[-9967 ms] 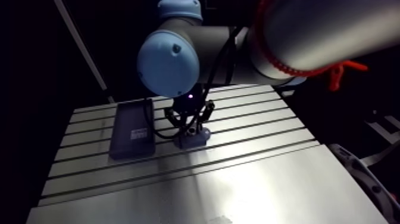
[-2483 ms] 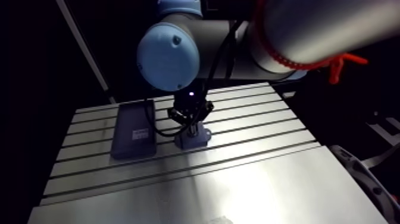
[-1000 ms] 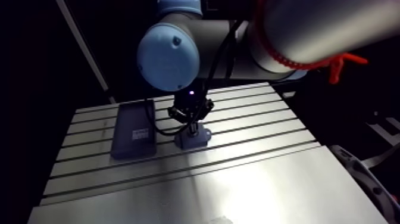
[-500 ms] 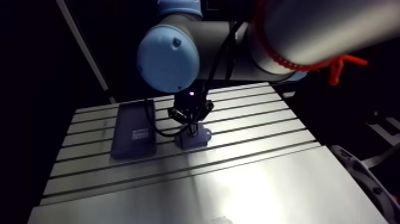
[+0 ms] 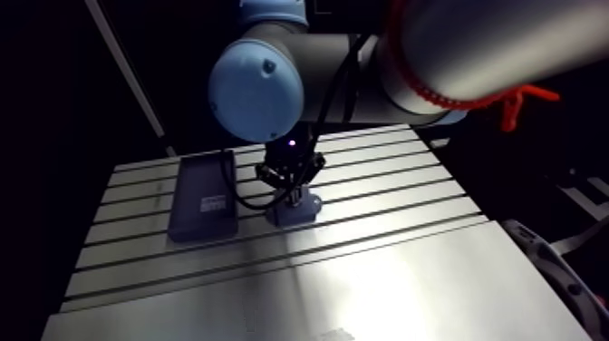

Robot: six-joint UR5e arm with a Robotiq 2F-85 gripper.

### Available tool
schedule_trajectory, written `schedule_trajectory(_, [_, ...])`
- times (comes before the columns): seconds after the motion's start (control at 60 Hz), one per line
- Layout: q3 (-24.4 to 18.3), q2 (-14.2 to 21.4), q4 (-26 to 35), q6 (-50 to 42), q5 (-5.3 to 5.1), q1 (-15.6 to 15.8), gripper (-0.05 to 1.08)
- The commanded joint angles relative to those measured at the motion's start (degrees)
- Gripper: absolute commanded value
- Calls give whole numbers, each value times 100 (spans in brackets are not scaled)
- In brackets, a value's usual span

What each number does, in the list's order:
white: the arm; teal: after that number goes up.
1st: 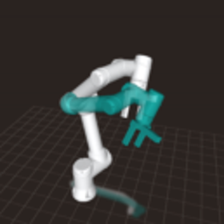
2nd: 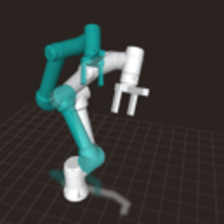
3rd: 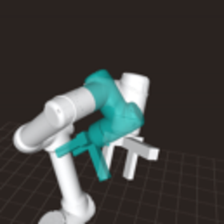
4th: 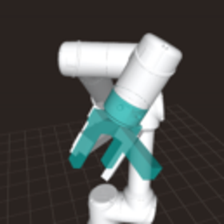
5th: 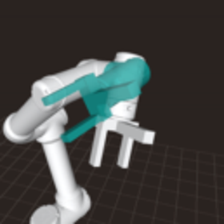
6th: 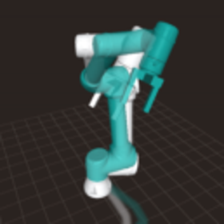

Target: Pick up the bearing and press it into the housing until flush.

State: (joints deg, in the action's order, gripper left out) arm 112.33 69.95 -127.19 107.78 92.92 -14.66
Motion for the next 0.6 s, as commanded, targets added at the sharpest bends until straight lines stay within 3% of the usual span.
schedule_trajectory(0.017, [4, -4, -13, 2, 2, -2, 97])
schedule_trajectory(0.6, [4, 13, -13, 2, 2, 6, 97])
